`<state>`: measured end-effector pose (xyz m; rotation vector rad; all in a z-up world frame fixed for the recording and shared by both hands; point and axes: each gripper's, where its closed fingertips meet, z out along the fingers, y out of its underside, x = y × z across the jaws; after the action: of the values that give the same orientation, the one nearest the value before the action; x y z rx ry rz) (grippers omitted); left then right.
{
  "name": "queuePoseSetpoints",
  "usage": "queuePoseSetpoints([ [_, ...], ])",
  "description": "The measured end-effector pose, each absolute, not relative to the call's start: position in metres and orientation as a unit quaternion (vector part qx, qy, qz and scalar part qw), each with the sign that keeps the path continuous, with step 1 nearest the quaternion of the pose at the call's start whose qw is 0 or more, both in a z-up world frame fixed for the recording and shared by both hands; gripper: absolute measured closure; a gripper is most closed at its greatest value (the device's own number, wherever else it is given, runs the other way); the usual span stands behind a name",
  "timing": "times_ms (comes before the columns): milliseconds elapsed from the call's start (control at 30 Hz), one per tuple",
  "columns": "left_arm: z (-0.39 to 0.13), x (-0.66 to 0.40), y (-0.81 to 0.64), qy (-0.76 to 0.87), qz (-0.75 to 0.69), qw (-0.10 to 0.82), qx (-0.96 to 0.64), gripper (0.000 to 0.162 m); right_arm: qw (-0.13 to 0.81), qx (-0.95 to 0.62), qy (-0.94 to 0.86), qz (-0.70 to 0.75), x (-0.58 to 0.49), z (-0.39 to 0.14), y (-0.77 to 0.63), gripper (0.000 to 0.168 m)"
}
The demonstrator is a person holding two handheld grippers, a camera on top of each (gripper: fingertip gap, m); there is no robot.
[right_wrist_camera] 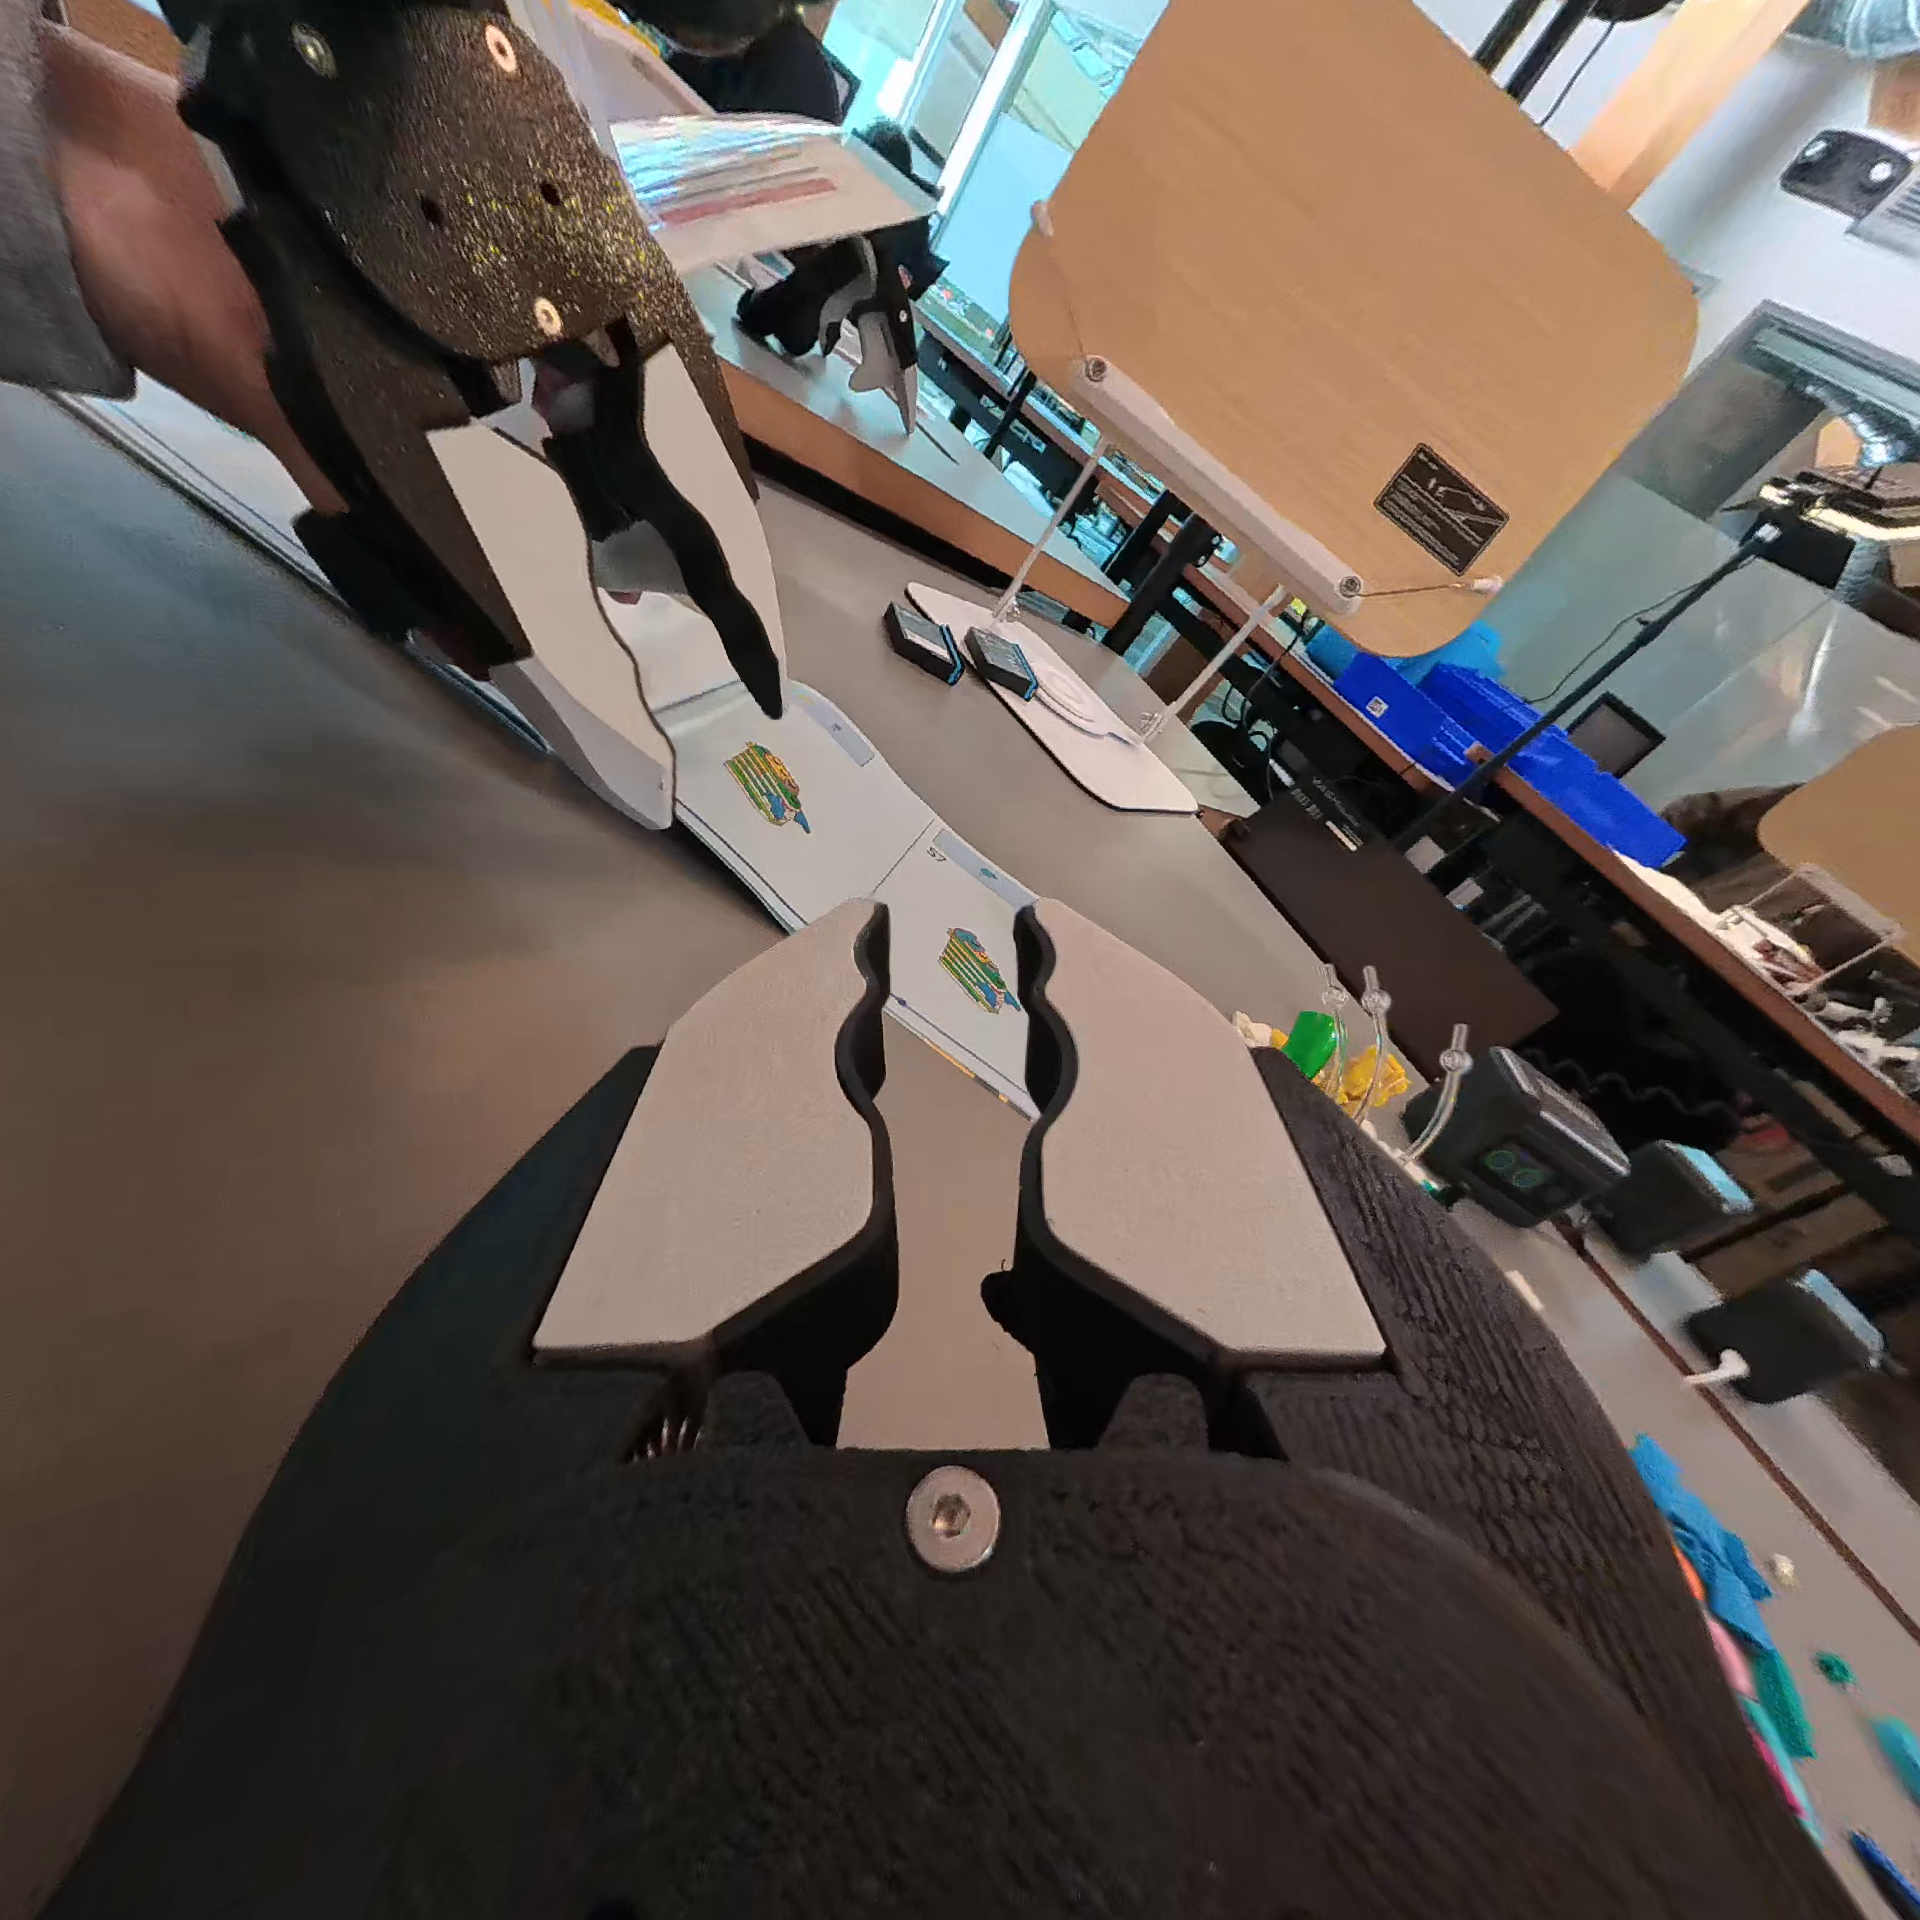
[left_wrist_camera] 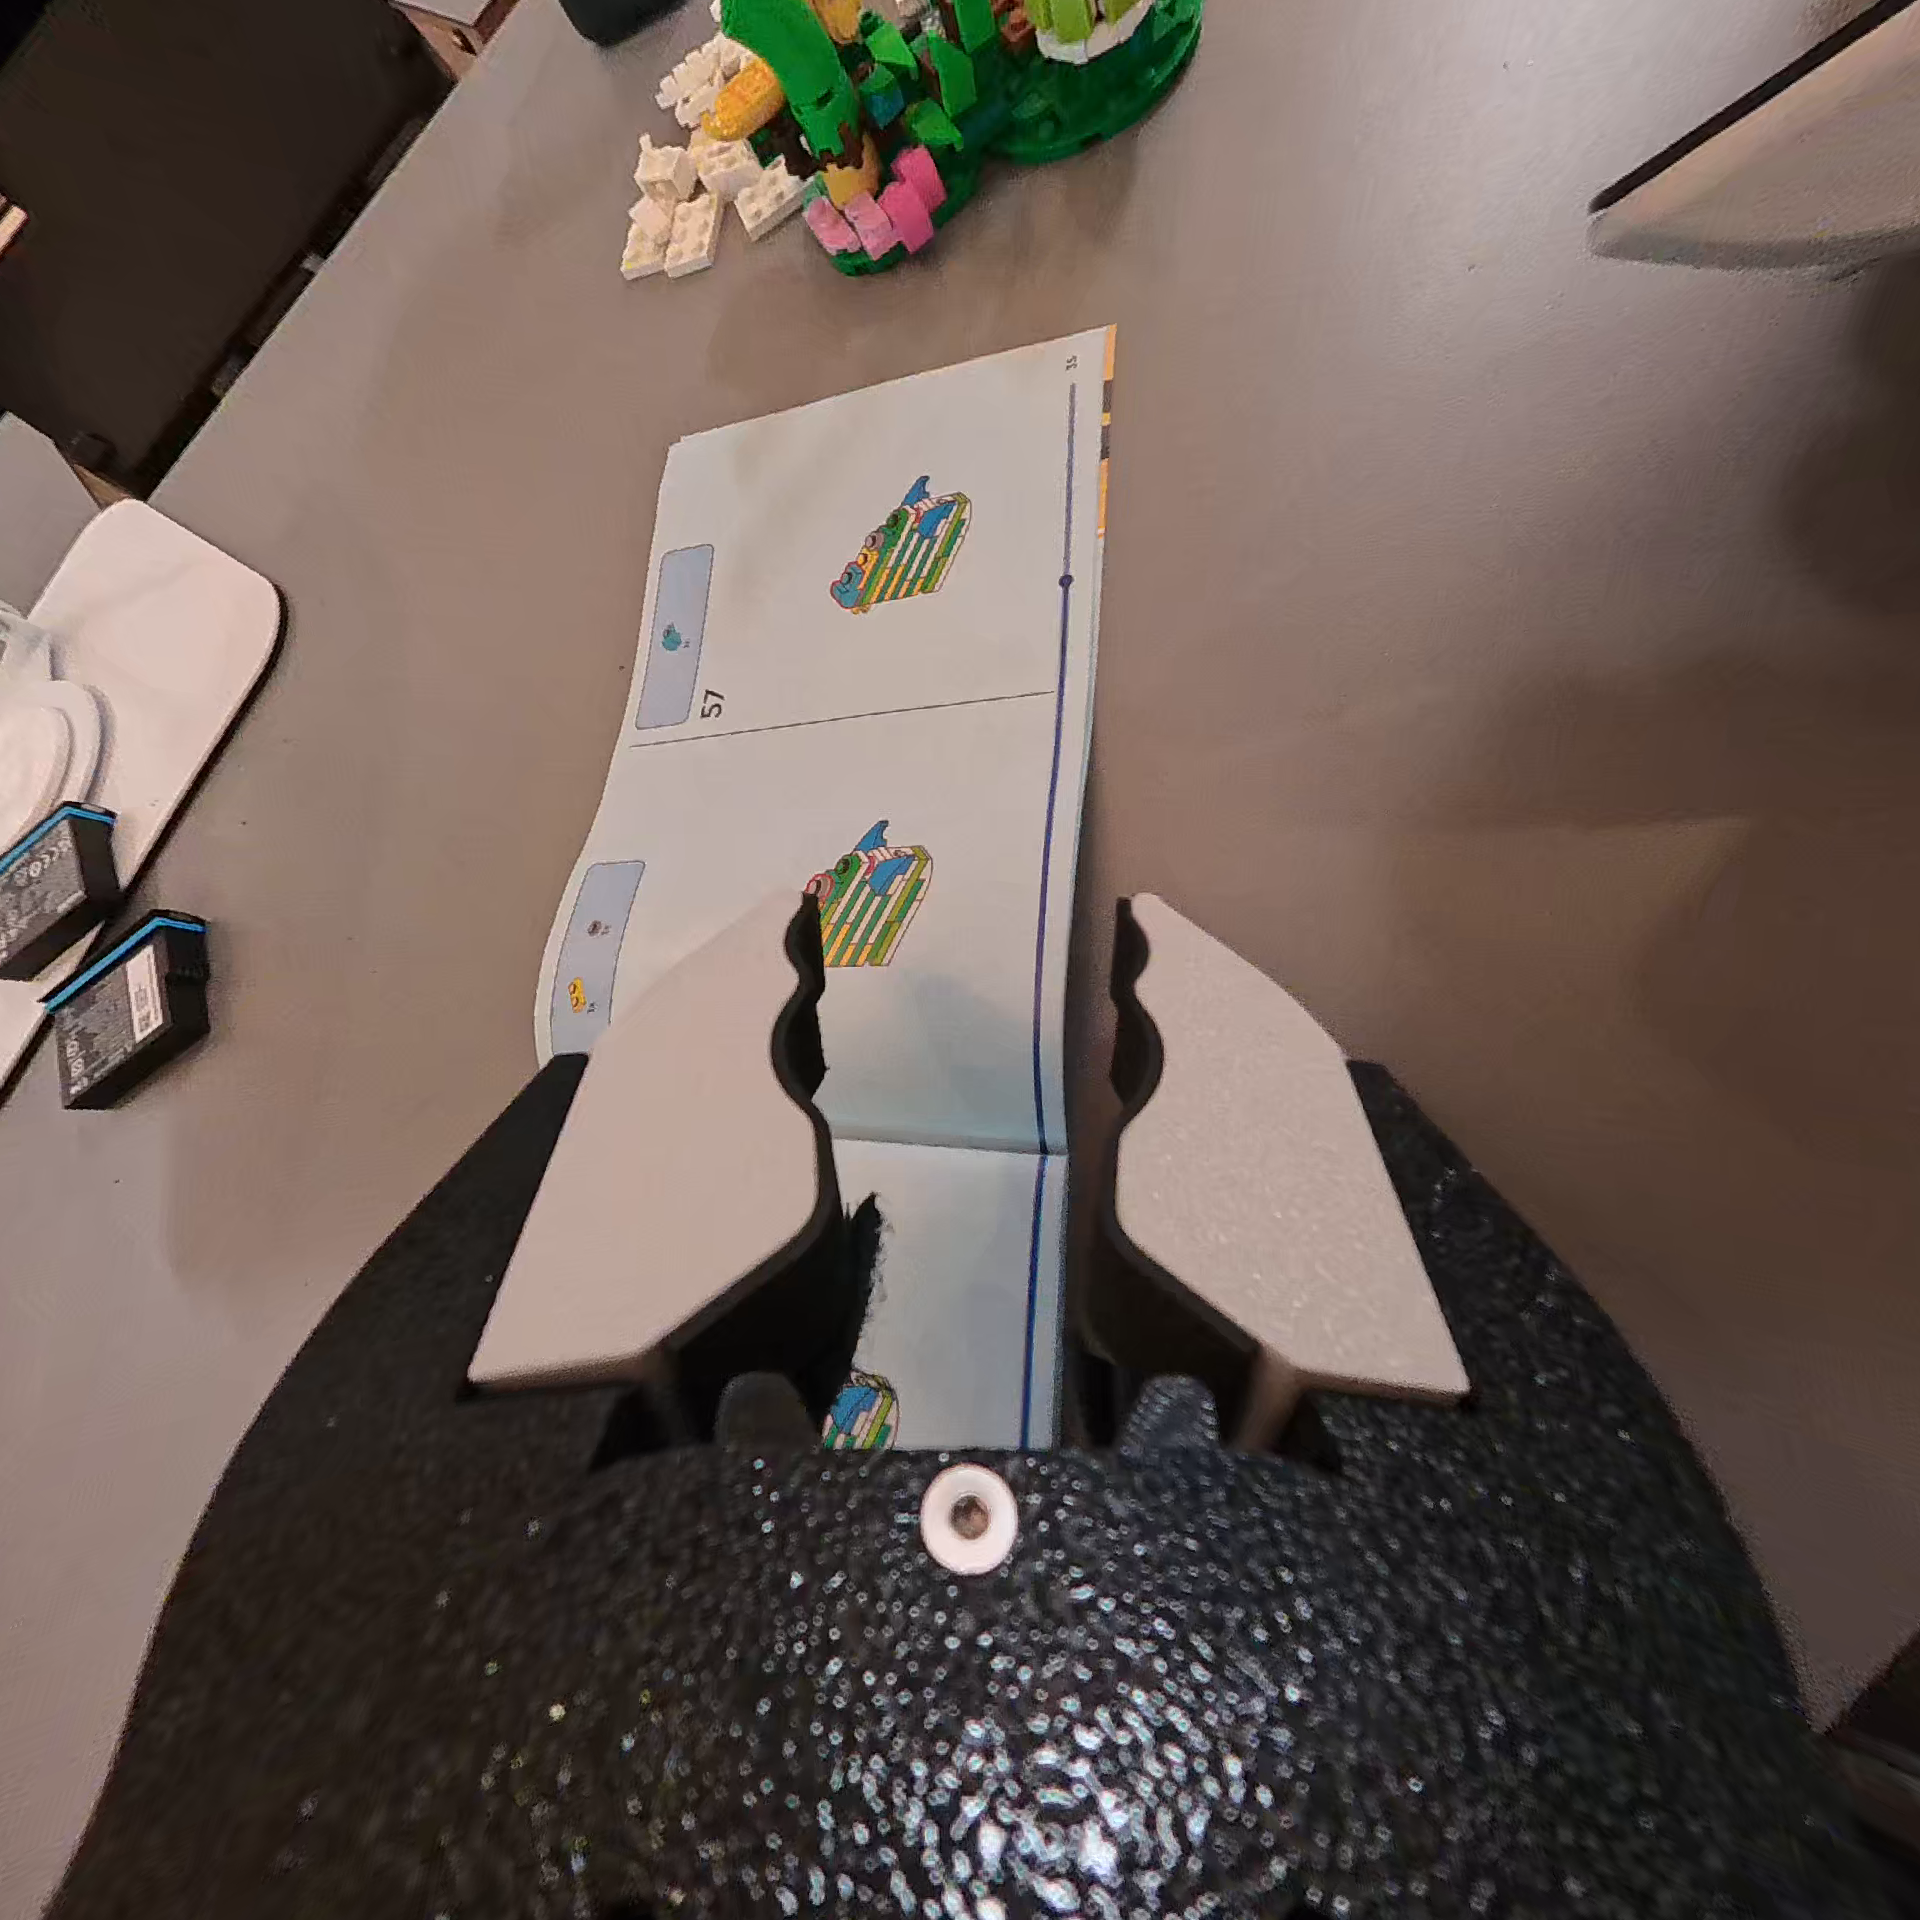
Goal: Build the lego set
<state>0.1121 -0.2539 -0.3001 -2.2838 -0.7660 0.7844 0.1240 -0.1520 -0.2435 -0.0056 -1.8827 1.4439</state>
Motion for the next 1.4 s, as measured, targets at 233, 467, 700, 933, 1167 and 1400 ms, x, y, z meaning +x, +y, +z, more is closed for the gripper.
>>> queuePoseSetpoints([
  [233, -0.288, 0.097, -0.271, -0.332, 0.352, 0.291, -0.825, 0.125, 0.372, -0.019, -0.735, 0.566, 0.12, -0.242, -0.149, 0.147],
  [467, -0.295, 0.106, -0.258, -0.34, 0.279, 0.32, -0.839, 0.104, 0.374, -0.023, -0.737, 0.563, 0.119, -0.243, -0.149, 0.147],
  [700, -0.301, 0.11, -0.254, -0.264, 0.318, 0.267, -0.871, 0.126, 0.374, -0.024, -0.737, 0.562, 0.119, -0.243, -0.148, 0.147],
  [933, -0.308, 0.111, -0.256, -0.275, 0.303, 0.261, -0.874, 0.125, 0.376, -0.023, -0.738, 0.56, 0.118, -0.244, -0.148, 0.147],
  [1167, -0.294, 0.107, -0.262, -0.281, 0.346, 0.276, -0.852, 0.151, 0.377, -0.025, -0.739, 0.558, 0.117, -0.245, -0.148, 0.148],
  [1400, -0.279, 0.113, -0.267, -0.306, 0.349, 0.347, -0.815, 0.162, 0.395, -0.015, -0.745, 0.536, 0.112, -0.25, -0.147, 0.148],
])
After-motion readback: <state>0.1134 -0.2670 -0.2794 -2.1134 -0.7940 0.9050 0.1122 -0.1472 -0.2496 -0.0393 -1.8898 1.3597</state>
